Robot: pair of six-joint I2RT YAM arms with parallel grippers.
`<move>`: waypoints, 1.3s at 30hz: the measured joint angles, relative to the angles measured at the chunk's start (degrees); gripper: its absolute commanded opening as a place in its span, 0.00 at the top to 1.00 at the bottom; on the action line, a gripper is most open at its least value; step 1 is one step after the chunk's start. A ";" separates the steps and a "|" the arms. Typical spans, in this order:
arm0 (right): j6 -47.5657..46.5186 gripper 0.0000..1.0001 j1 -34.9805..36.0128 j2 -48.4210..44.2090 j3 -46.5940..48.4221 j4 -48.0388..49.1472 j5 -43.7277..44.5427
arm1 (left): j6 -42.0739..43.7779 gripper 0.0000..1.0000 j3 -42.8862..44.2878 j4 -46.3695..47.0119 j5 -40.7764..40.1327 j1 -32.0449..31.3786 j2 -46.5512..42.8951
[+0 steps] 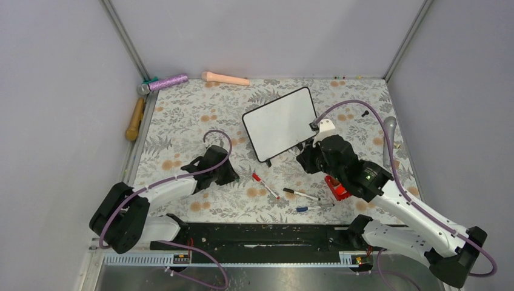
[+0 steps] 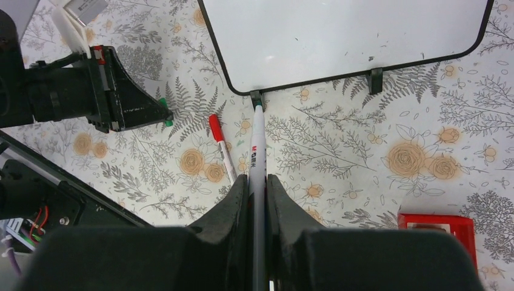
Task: Write a sentence on the whiteboard
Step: Place the pen cap at the center of the board.
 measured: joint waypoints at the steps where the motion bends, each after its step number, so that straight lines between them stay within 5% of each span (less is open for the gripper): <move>1: -0.57 1.00 0.00 0.52 0.48 -0.09 -0.07 | 0.02 0.98 0.00 0.04 0.48 -0.11 0.90; 20: 6.19 1.00 0.00 5.79 6.54 -10.78 0.26 | 3.89 0.73 0.00 0.72 4.13 -0.39 0.87; 23: 7.43 1.00 0.00 7.65 9.29 -12.72 0.24 | 4.31 0.60 0.00 0.87 4.68 -0.39 0.87; 30: 10.99 1.00 0.00 6.99 8.79 -13.38 1.29 | 6.27 0.04 -2.34 7.17 10.54 -0.39 -1.70; 39: 15.89 1.00 0.00 4.81 6.47 -14.78 2.14 | 10.14 0.01 -6.45 10.45 11.50 -0.44 -17.25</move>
